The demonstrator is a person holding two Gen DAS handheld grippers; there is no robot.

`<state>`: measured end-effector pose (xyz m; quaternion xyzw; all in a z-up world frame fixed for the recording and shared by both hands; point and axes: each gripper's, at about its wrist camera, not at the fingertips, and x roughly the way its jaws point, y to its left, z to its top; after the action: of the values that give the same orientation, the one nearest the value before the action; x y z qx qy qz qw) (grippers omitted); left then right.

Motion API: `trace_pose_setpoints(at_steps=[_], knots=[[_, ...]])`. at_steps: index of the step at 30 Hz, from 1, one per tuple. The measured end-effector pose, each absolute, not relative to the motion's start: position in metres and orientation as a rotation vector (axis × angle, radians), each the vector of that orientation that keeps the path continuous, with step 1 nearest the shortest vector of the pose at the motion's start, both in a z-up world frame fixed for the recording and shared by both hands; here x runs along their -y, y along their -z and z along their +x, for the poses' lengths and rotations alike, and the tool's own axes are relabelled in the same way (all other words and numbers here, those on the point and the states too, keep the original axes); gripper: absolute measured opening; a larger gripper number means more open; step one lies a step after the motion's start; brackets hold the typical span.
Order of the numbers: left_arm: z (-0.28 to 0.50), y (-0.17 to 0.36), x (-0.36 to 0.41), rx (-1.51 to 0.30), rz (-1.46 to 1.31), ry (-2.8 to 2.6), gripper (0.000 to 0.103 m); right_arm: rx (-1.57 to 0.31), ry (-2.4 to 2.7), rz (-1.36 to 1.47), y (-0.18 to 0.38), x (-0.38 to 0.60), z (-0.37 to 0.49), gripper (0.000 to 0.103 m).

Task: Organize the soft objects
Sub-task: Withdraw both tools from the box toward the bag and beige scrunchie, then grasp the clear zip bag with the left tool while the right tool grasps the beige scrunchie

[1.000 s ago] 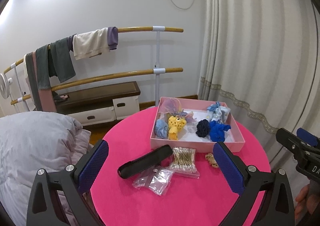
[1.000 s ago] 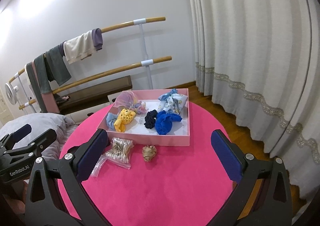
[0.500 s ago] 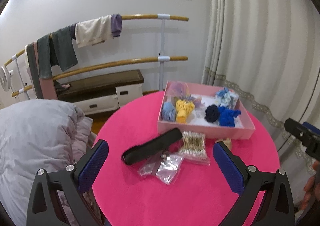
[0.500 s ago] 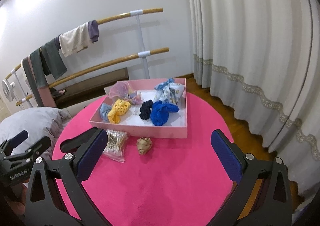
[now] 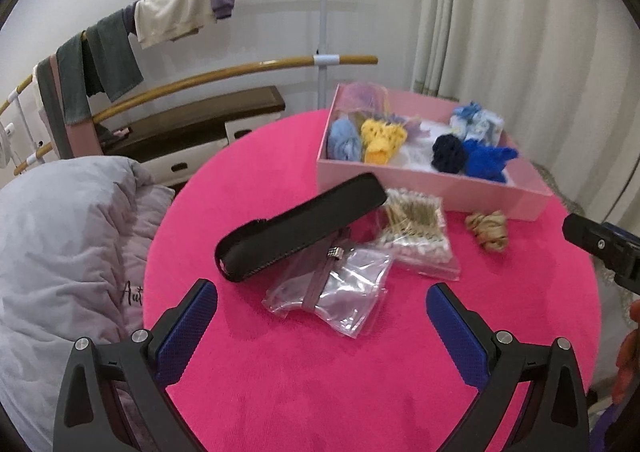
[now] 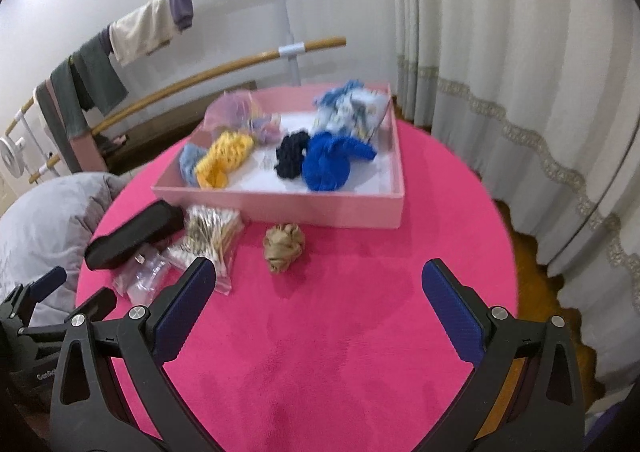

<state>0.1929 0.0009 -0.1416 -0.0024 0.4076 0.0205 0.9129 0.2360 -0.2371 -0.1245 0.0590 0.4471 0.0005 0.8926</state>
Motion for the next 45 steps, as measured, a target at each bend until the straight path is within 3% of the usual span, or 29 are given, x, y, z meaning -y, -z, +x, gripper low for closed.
trace_pose_setpoints(at_steps=[13, 15, 17, 19, 30, 32, 34, 45], knots=[[0.260, 0.204, 0.002, -0.923, 0.064, -0.067, 0.103, -1.047, -0.032, 0.140, 0.178, 0.233, 0.267, 0.103], [0.267, 0.210, 0.003, -0.929, 0.055, -0.048, 0.099, -1.052, -0.038, 0.142, 0.183, 0.231, 0.271, 0.103], [0.273, 0.215, 0.001, -0.952, 0.016, -0.006, 0.083, -1.056, -0.042, 0.140, 0.186, 0.229, 0.276, 0.103], [0.279, 0.220, 0.001, -0.965, -0.006, 0.012, 0.081, -1.059, -0.041, 0.135, 0.190, 0.227, 0.280, 0.101], [0.276, 0.220, -0.002, -0.953, -0.031, 0.045, 0.068, -1.061, -0.035, 0.050, 0.205, 0.210, 0.299, 0.066], [0.270, 0.217, -0.004, -0.946, -0.038, 0.049, 0.065, -1.051, -0.030, 0.028, 0.205, 0.208, 0.300, 0.040], [0.267, 0.214, -0.004, -0.941, -0.043, 0.054, 0.063, -1.046, -0.036, 0.031, 0.204, 0.210, 0.299, 0.023], [0.238, 0.196, 0.003, -0.914, -0.031, 0.068, 0.053, -1.026, -0.070, 0.078, 0.192, 0.225, 0.276, 0.020]])
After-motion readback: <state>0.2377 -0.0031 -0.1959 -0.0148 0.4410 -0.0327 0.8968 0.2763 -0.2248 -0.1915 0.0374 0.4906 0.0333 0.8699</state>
